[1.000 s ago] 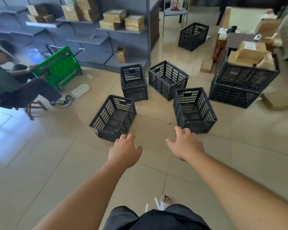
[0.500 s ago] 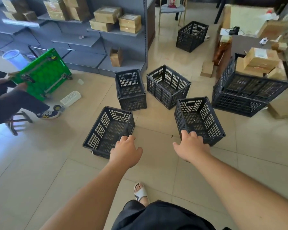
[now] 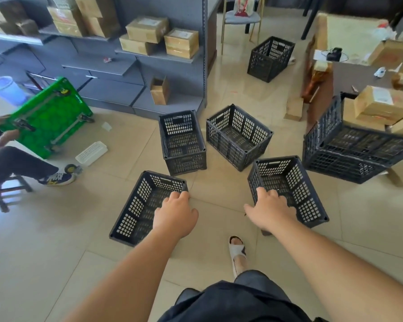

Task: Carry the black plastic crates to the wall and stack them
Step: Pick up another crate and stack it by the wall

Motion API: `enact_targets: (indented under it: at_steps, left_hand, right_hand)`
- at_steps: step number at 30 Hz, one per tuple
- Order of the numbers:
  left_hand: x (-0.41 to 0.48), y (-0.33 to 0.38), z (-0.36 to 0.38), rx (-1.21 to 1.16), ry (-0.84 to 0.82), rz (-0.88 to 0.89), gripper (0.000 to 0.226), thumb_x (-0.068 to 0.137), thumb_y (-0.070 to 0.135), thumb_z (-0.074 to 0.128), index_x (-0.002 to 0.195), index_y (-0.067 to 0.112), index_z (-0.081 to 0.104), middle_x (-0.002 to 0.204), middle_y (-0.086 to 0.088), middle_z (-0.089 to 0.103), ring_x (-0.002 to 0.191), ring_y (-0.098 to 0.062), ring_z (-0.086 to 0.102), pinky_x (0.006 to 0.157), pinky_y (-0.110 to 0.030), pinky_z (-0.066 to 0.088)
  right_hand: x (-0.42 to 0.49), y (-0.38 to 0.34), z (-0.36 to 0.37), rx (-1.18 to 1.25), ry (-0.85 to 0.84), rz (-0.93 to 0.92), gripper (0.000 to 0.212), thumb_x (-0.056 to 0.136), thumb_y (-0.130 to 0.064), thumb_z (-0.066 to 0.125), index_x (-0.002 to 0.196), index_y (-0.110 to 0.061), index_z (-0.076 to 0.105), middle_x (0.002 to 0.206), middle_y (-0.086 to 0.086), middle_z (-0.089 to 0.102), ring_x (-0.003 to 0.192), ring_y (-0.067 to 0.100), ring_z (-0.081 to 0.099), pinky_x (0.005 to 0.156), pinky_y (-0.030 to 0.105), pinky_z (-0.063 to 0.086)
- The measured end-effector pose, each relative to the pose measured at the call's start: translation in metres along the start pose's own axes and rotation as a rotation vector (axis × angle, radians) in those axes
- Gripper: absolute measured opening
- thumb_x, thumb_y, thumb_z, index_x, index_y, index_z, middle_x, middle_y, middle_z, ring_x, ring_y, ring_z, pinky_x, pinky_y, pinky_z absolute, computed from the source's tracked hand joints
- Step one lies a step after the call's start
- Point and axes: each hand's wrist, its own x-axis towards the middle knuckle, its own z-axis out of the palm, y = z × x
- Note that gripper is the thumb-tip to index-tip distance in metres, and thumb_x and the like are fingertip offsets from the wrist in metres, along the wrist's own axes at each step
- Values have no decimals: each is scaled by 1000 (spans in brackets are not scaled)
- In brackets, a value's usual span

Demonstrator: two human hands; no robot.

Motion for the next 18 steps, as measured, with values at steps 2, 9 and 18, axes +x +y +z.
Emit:
enact_targets:
  at_steps: [2, 9, 18]
  left_hand:
    - [25, -1, -11, -4, 15, -31, 47, 96, 44, 44, 139, 24, 44, 137, -2, 48, 126, -28, 47, 99, -50, 46]
    - [97, 2, -50, -128, 72, -255, 55, 97, 43, 44, 149, 26, 39, 147, -2, 44, 133, -28, 44, 101, -50, 46]
    - [120, -51, -42, -320, 60, -612, 55, 96, 48, 44, 145, 25, 43, 140, -3, 48, 125, -29, 50, 94, -47, 51]
  right_hand:
    - [30, -12, -14, -18, -5, -32, 67, 97, -60, 40, 154, -27, 27, 157, 8, 34, 139, 34, 35, 107, 54, 38]
    - [131, -69, -80, -137, -60, -231, 65, 99, -57, 39, 155, -25, 26, 159, 10, 32, 143, 35, 34, 108, 52, 38]
    - [195, -170, -87, -334, -187, -504, 64, 102, -49, 40, 158, -23, 23, 161, 9, 30, 146, 32, 31, 110, 49, 37]
